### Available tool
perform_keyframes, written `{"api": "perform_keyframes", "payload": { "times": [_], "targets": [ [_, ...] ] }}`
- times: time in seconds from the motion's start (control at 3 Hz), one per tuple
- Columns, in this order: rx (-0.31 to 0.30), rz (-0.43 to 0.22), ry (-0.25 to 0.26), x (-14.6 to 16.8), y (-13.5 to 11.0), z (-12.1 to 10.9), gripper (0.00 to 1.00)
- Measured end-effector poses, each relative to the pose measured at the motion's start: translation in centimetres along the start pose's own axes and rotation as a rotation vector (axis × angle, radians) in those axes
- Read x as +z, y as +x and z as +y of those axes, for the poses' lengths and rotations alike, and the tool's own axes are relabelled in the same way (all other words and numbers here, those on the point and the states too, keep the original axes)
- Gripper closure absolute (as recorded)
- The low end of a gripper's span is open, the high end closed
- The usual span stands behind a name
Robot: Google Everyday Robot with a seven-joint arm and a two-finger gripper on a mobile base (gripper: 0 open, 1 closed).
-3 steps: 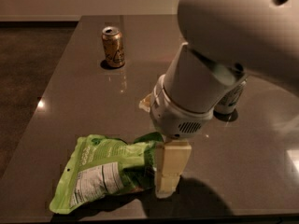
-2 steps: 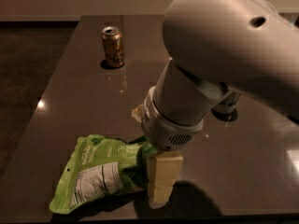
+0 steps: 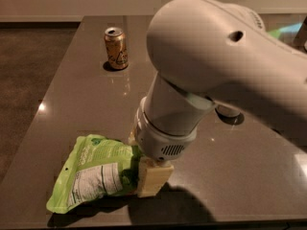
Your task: Move green rice chip bag near orange can
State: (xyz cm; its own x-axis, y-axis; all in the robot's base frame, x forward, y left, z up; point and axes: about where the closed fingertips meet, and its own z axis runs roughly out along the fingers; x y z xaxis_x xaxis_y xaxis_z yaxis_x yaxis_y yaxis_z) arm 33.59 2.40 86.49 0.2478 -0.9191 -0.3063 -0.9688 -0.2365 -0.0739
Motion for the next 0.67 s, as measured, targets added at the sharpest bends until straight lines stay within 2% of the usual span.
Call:
{"api": "perform_keyframes", "payload": {
  "times": [0.33,0.67],
  "targets": [
    [0.002,0.007,-0.004,-0.6,-0.3,-0.4,0.63],
    [0.009,0.011,0.011,-2.7,-0.4,-2.1,0.86]
  ]
}}
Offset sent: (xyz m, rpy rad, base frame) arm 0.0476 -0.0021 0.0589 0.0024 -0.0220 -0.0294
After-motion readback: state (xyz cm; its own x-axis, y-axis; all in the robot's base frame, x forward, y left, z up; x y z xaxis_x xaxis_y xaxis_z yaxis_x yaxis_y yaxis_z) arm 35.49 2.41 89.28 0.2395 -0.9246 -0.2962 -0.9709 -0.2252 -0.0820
